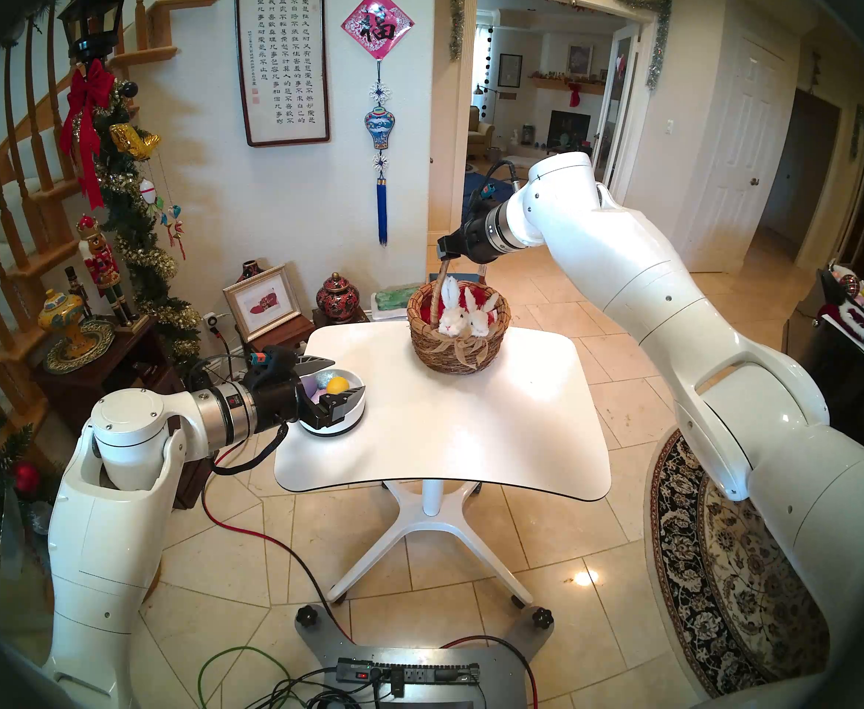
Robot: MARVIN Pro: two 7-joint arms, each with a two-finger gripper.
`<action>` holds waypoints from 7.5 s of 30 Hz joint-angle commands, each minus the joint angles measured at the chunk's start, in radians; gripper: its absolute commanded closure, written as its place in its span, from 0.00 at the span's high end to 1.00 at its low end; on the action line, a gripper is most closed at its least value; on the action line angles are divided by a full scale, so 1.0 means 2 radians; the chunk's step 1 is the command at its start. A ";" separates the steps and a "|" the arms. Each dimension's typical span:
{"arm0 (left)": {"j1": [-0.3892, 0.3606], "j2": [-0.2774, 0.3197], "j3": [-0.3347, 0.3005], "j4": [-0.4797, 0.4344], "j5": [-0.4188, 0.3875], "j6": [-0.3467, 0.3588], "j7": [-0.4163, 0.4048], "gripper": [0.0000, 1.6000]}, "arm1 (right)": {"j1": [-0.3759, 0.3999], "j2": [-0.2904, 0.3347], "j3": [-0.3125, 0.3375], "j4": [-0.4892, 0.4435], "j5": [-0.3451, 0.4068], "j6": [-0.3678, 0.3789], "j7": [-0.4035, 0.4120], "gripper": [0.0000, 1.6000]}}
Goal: Put easter egg into basket
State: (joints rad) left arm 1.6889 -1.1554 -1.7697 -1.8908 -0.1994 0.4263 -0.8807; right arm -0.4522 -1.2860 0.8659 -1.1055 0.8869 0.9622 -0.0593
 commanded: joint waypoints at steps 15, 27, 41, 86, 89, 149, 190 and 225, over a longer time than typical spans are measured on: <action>-0.004 0.000 0.000 -0.003 0.000 0.000 0.000 1.00 | 0.021 0.032 -0.024 -0.022 0.068 -0.001 -0.053 0.64; -0.004 0.000 0.000 -0.003 0.000 0.000 0.000 1.00 | 0.024 0.046 -0.037 -0.036 0.101 -0.001 -0.075 0.53; -0.004 0.000 0.000 -0.003 0.000 0.000 0.000 1.00 | 0.033 0.069 -0.061 -0.055 0.130 -0.001 -0.087 0.26; -0.004 0.000 0.000 -0.003 -0.001 0.000 0.000 1.00 | 0.112 0.246 -0.172 -0.208 0.164 -0.001 0.139 0.00; -0.004 0.000 0.000 -0.003 0.000 0.000 0.000 1.00 | 0.113 0.248 -0.179 -0.209 0.146 -0.009 0.156 0.00; -0.004 0.000 0.000 -0.003 -0.001 0.000 0.000 1.00 | 0.088 0.175 -0.189 -0.181 0.093 -0.100 0.198 0.00; -0.004 0.000 0.000 -0.003 0.000 0.000 0.000 1.00 | 0.044 0.212 -0.192 -0.226 0.116 -0.127 0.159 0.00; -0.004 0.000 0.000 -0.003 -0.001 0.000 0.000 1.00 | 0.045 0.268 -0.175 -0.306 0.143 -0.117 0.144 1.00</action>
State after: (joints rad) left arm 1.6889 -1.1552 -1.7697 -1.8907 -0.1993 0.4263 -0.8806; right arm -0.3786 -0.8230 0.4705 -1.6410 1.1473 0.7180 0.2282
